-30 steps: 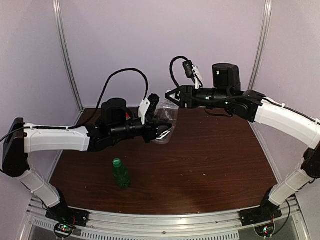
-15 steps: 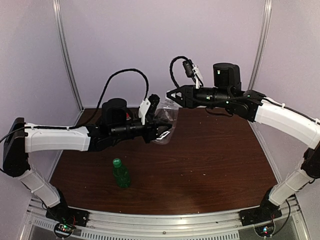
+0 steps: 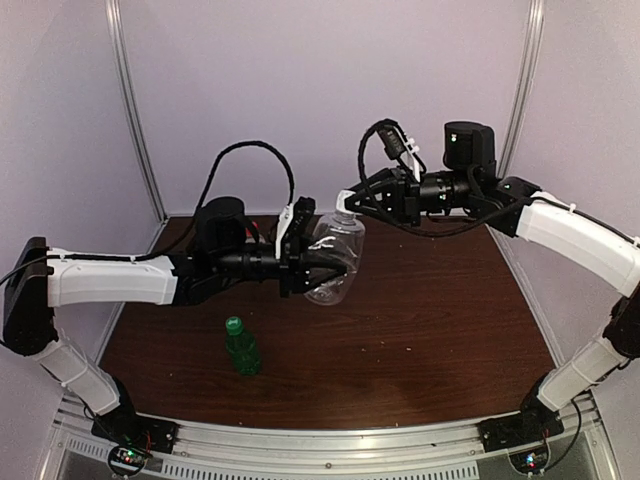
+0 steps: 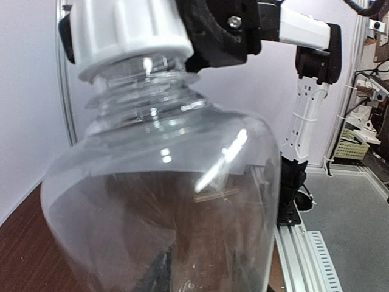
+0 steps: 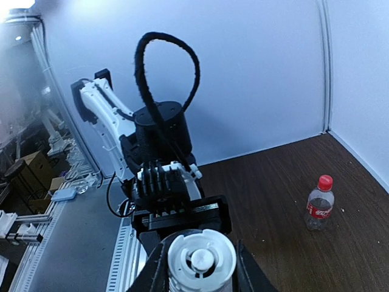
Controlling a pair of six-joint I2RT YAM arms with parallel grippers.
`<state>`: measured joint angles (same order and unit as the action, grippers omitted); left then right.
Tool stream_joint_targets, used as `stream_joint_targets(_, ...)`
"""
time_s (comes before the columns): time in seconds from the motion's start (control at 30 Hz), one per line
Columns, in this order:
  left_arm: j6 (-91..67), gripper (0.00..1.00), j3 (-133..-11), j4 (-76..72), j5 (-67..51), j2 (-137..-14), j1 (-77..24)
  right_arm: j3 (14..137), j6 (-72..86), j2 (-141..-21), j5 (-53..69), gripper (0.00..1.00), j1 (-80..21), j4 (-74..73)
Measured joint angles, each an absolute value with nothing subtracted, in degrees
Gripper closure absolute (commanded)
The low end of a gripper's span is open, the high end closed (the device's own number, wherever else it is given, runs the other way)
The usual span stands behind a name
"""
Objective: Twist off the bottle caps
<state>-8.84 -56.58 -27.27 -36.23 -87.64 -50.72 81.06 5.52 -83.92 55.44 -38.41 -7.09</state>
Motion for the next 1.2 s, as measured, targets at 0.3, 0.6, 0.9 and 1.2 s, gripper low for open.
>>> stream_joint_targets(0.3, -8.8, 0.65, -56.5, -27.8, -44.0, -87.6, -51.1, 81.2, 0.4, -84.6, 66.0, 0.35, -36.8, -8.0)
stream_joint_targets(0.6, -8.2, 0.65, -56.8, -25.1, -37.4, -87.7, -51.1, 80.6, 9.0, -82.5, 55.3, 0.15, -36.5, -7.7)
stream_joint_targets(0.9, -8.3, 0.65, -58.2, -22.2, -28.2, -87.9, -51.1, 80.2, 18.1, -77.9, 38.0, 0.11, -38.6, -7.6)
stream_joint_targets(1.2, -9.0, 0.65, -59.0, -21.7, -22.7, -88.5, -51.2, 80.8, 21.9, -80.7, 23.2, 0.2, -43.2, -10.7)
